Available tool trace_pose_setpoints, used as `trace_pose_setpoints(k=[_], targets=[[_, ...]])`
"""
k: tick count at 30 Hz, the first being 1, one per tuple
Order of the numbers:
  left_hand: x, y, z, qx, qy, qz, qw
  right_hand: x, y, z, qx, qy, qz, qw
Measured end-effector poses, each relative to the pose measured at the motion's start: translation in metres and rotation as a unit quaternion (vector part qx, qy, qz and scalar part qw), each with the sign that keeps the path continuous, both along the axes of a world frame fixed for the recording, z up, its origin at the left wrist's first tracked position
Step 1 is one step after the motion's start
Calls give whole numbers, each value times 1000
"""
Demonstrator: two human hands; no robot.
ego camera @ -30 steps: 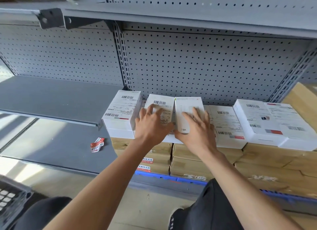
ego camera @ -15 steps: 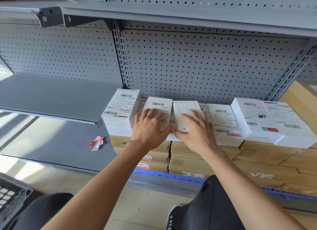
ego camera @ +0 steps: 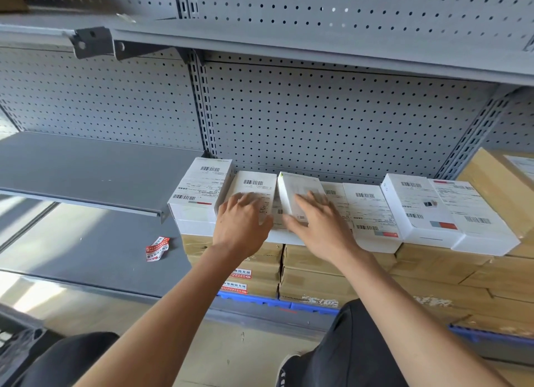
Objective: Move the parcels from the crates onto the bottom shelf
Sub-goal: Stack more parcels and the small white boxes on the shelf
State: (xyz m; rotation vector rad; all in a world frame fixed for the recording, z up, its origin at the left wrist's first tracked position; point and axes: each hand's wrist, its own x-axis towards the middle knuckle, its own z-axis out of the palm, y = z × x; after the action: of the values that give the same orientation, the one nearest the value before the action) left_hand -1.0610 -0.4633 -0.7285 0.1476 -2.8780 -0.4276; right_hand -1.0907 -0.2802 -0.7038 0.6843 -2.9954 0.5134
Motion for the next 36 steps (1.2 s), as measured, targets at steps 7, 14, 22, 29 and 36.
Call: trace_pose_setpoints(k=[7,14,22,29,36], targets=[[1,2,-1,9,11,-12,1000,-3,2,-5,-56,30,13,998],[3,1,3,31,7,-9,999,-5,16,-10,-248,89,-27,964],[1,2,0,1,6,-14,1000,-12,29,-3,-333,59,-128,932],[1,5,0,-6,-2,-10,1000,-13,26,-8,-389,55,-168,904],[0,5,-3,-8,16,-13,1000,-13,20,-13,-421,45,-199,884]])
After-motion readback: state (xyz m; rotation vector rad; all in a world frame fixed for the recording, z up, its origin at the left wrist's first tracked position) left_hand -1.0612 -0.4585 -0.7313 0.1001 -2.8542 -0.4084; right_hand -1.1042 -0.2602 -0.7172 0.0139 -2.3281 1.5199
